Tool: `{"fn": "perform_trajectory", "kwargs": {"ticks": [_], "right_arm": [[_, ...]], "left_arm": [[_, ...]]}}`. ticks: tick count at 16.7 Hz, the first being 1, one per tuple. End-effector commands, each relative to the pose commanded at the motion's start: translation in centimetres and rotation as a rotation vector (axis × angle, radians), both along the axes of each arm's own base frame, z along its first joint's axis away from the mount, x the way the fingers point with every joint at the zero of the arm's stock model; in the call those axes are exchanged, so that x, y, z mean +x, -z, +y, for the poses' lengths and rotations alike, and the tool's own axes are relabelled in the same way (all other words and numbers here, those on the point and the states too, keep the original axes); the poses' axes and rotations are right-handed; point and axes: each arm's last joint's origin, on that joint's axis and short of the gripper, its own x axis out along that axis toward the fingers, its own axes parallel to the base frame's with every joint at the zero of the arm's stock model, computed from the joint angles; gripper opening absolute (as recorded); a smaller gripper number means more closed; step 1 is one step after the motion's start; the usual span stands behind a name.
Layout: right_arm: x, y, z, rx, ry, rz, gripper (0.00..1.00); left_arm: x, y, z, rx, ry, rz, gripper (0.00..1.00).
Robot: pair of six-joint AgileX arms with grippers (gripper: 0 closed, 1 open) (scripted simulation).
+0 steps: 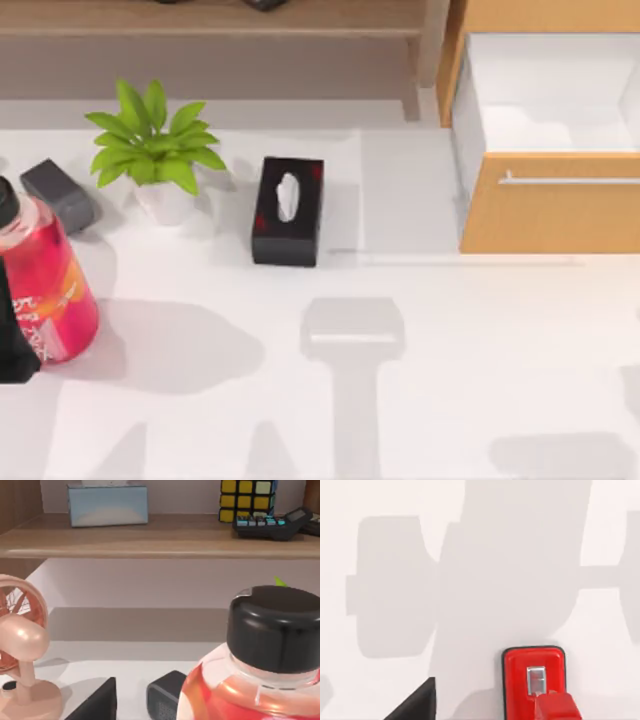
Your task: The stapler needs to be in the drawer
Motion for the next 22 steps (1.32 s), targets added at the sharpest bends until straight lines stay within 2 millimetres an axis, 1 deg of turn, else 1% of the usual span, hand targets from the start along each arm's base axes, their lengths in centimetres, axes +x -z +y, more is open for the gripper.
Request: {"fn": "perform_trajectory", "kwargs": {"ticks": [4, 7, 9, 13, 15, 22], "right_arm": [[1.7, 0.2, -0.9, 0.033, -0.021, 0.288, 1.0], [2.4, 0.4, -1.3, 0.055, -0.032, 0.415, 1.0], [2.6, 0.5, -1.4, 0.06, -0.035, 0.441, 1.0], [2.5, 0.5, -1.3, 0.059, -0.038, 0.439, 1.0], [2.5, 0.9, -1.3, 0.06, -0.035, 0.442, 1.0], [2.7, 4.8, -1.4, 0.059, -0.035, 0.438, 1.0]], "left_arm": [[0.0, 0.0, 0.0, 0.0, 0.0, 0.0, 1.0], [0.0, 0.0, 0.0, 0.0, 0.0, 0.0, 1.0], [0.0, 0.0, 0.0, 0.0, 0.0, 0.0, 1.0], [0.0, 0.0, 0.0, 0.0, 0.0, 0.0, 1.0], [0.0, 0.0, 0.0, 0.0, 0.0, 0.0, 1.0], [0.0, 0.0, 0.0, 0.0, 0.0, 0.0, 1.0]]}}
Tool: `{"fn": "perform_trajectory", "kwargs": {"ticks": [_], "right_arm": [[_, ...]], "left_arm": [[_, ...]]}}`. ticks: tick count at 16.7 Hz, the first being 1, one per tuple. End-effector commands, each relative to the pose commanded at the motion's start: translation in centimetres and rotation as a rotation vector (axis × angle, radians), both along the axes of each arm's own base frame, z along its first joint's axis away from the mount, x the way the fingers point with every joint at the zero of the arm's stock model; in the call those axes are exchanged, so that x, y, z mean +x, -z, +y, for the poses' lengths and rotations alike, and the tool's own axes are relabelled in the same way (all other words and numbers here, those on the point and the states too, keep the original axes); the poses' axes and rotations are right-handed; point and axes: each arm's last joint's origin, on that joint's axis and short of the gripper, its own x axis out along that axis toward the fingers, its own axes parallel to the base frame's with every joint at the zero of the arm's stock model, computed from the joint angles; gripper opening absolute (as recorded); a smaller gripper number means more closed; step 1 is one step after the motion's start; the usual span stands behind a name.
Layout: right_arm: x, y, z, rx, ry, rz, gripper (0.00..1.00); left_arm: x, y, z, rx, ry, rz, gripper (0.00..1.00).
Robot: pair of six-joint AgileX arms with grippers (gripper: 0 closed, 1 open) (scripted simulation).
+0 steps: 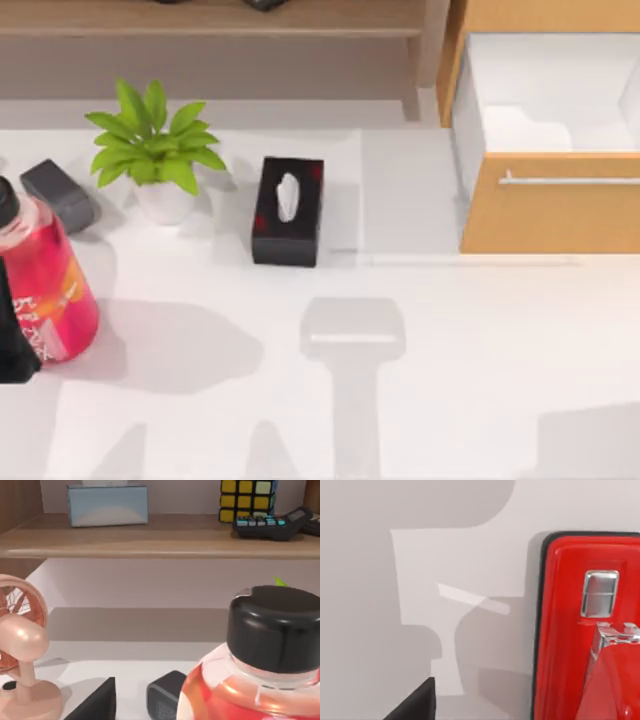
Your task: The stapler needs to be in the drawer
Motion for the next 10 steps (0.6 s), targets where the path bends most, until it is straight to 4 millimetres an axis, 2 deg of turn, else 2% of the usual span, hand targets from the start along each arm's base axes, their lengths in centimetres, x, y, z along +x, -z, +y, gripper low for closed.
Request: {"fn": "perform_trajectory", "kwargs": {"ticks": [6, 10], "right_arm": [[-0.09, 0.64, 0.01, 0.001, 0.0, 0.003, 1.0], [-0.09, 0.64, 0.01, 0.001, 0.0, 0.003, 0.7]], "left_arm": [[0.0, 0.0, 0.0, 0.0, 0.0, 0.0, 1.0], [0.0, 0.0, 0.0, 0.0, 0.0, 0.0, 1.0]]}}
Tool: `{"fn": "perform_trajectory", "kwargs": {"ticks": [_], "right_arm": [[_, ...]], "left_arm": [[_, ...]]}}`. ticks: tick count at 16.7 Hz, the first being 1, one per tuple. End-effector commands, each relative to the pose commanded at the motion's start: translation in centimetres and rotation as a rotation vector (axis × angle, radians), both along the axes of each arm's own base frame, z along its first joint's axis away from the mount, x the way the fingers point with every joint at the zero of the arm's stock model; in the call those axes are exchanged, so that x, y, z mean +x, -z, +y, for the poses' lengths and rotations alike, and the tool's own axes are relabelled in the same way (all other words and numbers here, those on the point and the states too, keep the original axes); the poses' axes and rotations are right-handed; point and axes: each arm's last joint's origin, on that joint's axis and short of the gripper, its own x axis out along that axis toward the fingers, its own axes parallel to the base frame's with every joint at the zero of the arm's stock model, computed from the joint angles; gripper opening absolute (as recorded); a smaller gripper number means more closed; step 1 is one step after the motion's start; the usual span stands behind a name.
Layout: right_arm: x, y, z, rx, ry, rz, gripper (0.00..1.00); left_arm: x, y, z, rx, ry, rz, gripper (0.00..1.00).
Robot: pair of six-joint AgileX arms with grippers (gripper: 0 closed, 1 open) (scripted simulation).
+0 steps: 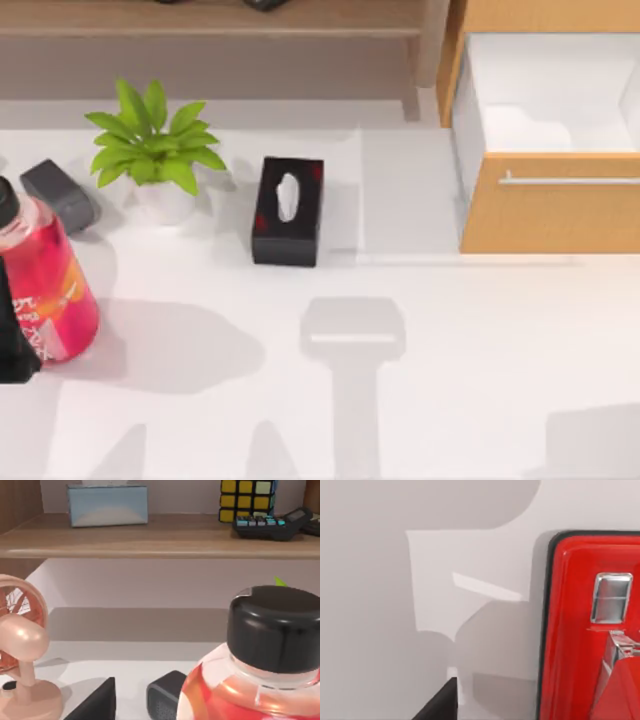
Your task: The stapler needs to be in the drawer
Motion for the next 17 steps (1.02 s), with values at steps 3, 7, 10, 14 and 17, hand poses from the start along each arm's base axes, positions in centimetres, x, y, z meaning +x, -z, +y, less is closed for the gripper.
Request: {"fn": "perform_trajectory", "kwargs": {"ticks": [3, 7, 10, 14, 17], "right_arm": [[0.0, 0.0, 0.0, 0.0, 0.0, 0.0, 0.47], [0.0, 0.0, 0.0, 0.0, 0.0, 0.0, 0.17], [0.0, 0.0, 0.0, 0.0, 0.0, 0.0, 0.0], [0.0, 0.0, 0.0, 0.0, 0.0, 0.0, 0.0], [0.0, 0.0, 0.0, 0.0, 0.0, 0.0, 0.0]], "left_arm": [[0.0, 0.0, 0.0, 0.0, 0.0, 0.0, 1.0], [0.0, 0.0, 0.0, 0.0, 0.0, 0.0, 1.0], [0.0, 0.0, 0.0, 0.0, 0.0, 0.0, 1.0], [0.0, 0.0, 0.0, 0.0, 0.0, 0.0, 1.0], [0.0, 0.0, 0.0, 0.0, 0.0, 0.0, 1.0]]}}
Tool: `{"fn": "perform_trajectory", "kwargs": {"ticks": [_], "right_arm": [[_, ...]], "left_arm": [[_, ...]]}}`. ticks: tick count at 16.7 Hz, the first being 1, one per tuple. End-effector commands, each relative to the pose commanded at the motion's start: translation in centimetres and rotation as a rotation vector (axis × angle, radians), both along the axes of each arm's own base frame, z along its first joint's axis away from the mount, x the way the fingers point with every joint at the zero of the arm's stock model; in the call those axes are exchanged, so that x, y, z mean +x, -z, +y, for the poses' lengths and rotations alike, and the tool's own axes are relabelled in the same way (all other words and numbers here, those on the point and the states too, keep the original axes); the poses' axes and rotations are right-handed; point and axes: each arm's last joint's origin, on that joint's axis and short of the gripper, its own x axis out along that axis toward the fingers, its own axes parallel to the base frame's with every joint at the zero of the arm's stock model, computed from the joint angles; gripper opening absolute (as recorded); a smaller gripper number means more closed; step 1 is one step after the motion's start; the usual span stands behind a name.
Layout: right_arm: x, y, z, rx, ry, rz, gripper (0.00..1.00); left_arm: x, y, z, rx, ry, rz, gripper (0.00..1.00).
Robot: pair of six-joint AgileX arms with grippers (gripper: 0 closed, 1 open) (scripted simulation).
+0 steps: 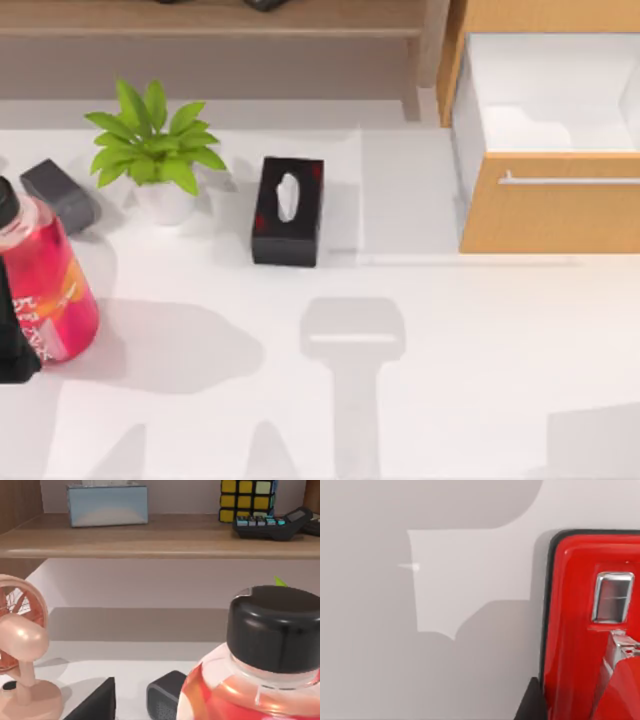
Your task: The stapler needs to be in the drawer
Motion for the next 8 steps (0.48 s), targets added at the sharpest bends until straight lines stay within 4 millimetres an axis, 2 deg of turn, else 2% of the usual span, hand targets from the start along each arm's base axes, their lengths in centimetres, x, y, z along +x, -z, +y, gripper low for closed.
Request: {"fn": "perform_trajectory", "kwargs": {"ticks": [3, 8], "right_arm": [[0.1, -0.4, 0.0, -0.002, 0.001, -0.007, 0.0], [0.0, -2.5, 0.0, 0.001, 0.001, 0.006, 0.0]], "left_arm": [[0.0, 0.0, 0.0, 0.0, 0.0, 0.0, 1.0], [0.0, 0.0, 0.0, 0.0, 0.0, 0.0, 1.0]]}}
